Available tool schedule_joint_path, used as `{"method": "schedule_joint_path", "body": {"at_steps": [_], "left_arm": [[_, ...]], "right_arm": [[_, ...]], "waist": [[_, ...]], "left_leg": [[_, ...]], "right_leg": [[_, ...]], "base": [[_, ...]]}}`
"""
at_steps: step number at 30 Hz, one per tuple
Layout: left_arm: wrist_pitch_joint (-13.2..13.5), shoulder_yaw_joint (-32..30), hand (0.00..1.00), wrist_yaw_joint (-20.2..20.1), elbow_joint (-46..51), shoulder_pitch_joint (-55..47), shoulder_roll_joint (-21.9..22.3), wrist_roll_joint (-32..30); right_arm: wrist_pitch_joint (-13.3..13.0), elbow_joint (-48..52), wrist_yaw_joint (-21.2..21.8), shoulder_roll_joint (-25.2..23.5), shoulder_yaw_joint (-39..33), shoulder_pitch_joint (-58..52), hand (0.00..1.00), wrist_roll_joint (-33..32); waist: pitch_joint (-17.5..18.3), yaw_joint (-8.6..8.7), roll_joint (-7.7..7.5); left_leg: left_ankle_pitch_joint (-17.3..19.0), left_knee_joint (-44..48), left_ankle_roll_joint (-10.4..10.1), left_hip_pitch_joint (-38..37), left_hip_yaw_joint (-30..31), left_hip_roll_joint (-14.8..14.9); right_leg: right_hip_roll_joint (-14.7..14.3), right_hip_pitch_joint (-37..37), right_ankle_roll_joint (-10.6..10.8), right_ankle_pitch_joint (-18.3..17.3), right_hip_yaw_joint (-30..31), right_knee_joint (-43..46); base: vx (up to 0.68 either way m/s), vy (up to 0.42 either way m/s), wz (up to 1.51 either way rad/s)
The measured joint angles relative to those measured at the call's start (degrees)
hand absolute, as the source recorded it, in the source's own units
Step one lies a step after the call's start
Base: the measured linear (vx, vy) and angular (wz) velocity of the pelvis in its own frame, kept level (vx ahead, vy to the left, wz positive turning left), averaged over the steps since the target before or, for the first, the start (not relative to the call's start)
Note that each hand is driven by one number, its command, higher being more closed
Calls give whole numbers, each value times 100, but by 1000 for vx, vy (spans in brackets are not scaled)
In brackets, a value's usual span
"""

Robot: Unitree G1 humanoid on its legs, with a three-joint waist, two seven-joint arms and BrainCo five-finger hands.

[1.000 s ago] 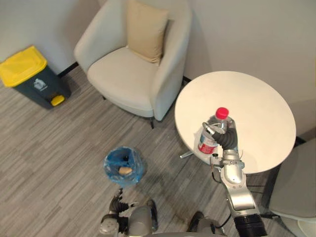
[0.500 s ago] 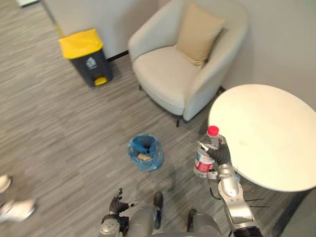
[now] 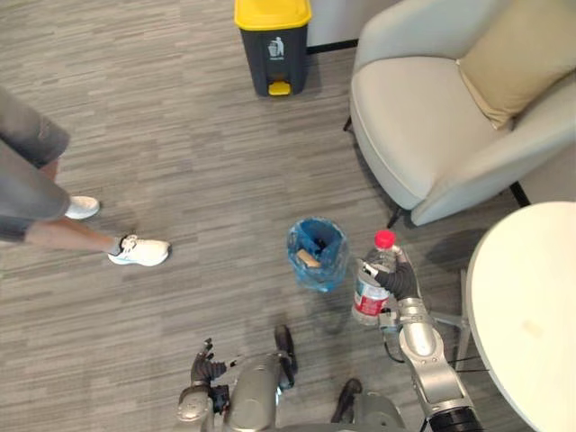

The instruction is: Gather rubbish on tea table into small bin, then transfer packed bag to large trash can.

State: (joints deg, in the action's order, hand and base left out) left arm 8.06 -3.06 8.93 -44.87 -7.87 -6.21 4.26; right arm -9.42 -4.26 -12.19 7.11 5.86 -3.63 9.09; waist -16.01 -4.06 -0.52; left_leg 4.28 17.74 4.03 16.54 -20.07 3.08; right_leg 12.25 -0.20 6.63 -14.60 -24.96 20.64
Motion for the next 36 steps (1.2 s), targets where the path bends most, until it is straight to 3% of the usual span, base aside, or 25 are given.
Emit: {"method": "schedule_joint_path", "body": {"at_steps": [1, 2, 3, 5, 8, 10, 12, 13, 16, 20, 28, 31, 34, 36], "left_arm": [[-9, 7, 0, -4, -27, -2, -42, -8], [-41, 24, 0, -6, -99, -11, -138, -24], [-55, 63, 0, -5, -165, -56, -236, -35], [-121, 114, 0, -3, -196, -92, -326, -44], [-117, 122, 0, 0, -177, -105, -329, -42], [-112, 131, 0, -2, -185, -109, -331, -44], [-96, 138, 0, 1, -179, -98, -343, -41], [-76, 145, 0, 10, -177, -77, -330, -38], [-21, 141, 0, 34, -112, 44, -270, -25], [60, 142, 0, 126, -29, 177, -181, 120], [223, 187, 0, 387, -180, 1549, -64, 543], [268, -154, 0, 529, 209, 1960, 78, 749], [381, -405, 0, 634, 640, 2188, 270, 919], [378, -438, 0, 666, 754, 2218, 297, 990]], "right_arm": [[0, 0, 0, 6, 22, -3, 100, 2], [-1, 0, -1, 10, 63, 5, 100, 4], [-4, -2, 0, -6, 131, -40, 100, 4], [-8, -23, 1, -26, 189, -86, 100, 5], [-8, -251, 4, -20, 195, 24, 100, 3], [-9, -330, 6, -18, 201, 51, 100, 4], [-8, -347, 6, 15, 219, 71, 100, 11], [-6, -430, 4, 71, 267, 204, 100, 23], [-2, -648, -8, 291, 432, 802, 100, 85], [13, -1306, -114, 506, 428, 1673, 100, 277], [266, -2375, -762, 707, 413, 3625, 100, 443], [334, -2318, -1016, 725, 417, 4210, 100, 455], [375, -2155, -1155, 828, 424, 4465, 100, 456], [453, -2152, -1167, 832, 458, 4594, 100, 460]], "waist": [[-18, 13, -18], [-37, 40, -64], [-69, 41, -176], [-104, 54, -280], [-123, 61, -267], [-146, 90, -229], [-158, 114, -216], [-232, 136, -139], [-431, 19, 22], [-710, 12, 264], [-1053, -25, 438], [-1264, -60, 473], [-1348, -261, 468], [-1355, -309, 461]], "left_leg": [[122, 117, -9, -10, 53, 0], [366, 355, -40, -72, 156, -3], [551, 546, -42, -144, 227, -14], [695, 677, -2, -139, 386, -17], [741, 680, -58, -138, 697, -15], [774, 797, -204, -78, 899, -22], [942, 1239, -268, 164, 1149, -38], [1040, 1501, -353, 317, 1304, 10], [971, 1519, -509, 664, 1372, 144], [905, 1528, -610, 1081, 1393, 211], [822, 2541, -618, 3307, 1465, 278], [931, 3173, -476, 4248, 1490, 305], [989, 3666, -510, 5090, 1534, 371], [986, 3825, -511, 5403, 1546, 391]], "right_leg": [[73, -27, 41, -40, 5, 281], [273, -246, 48, -53, 83, 1167], [421, -674, -84, -34, 466, 2130], [374, -1051, -250, -318, 799, 2464], [322, -1496, -301, -391, 786, 1696], [168, -1602, -155, -193, 1025, 931], [97, -1715, -162, 387, 1202, 601], [69, -1730, -33, 594, 1203, 709], [-39, -2117, -147, 559, 1112, 847], [-57, -2603, -259, 552, 1064, 1074], [50, -4721, -375, 528, 1136, 1986], [173, -5657, -426, 306, 1195, 2734], [233, -6480, -478, 181, 1233, 3282], [277, -6790, -516, 159, 1228, 3484]], "base": [[93, 18, 19], [98, 10, 18], [105, 5, 20], [122, -34, 34], [105, -43, 50], [111, -89, 73], [130, -176, 72], [118, -189, 49], [86, -175, 10], [3, -108, 1], [-116, -1, 5], [-192, 3, 14], [-155, -38, 8], [-122, -49, 10]]}}
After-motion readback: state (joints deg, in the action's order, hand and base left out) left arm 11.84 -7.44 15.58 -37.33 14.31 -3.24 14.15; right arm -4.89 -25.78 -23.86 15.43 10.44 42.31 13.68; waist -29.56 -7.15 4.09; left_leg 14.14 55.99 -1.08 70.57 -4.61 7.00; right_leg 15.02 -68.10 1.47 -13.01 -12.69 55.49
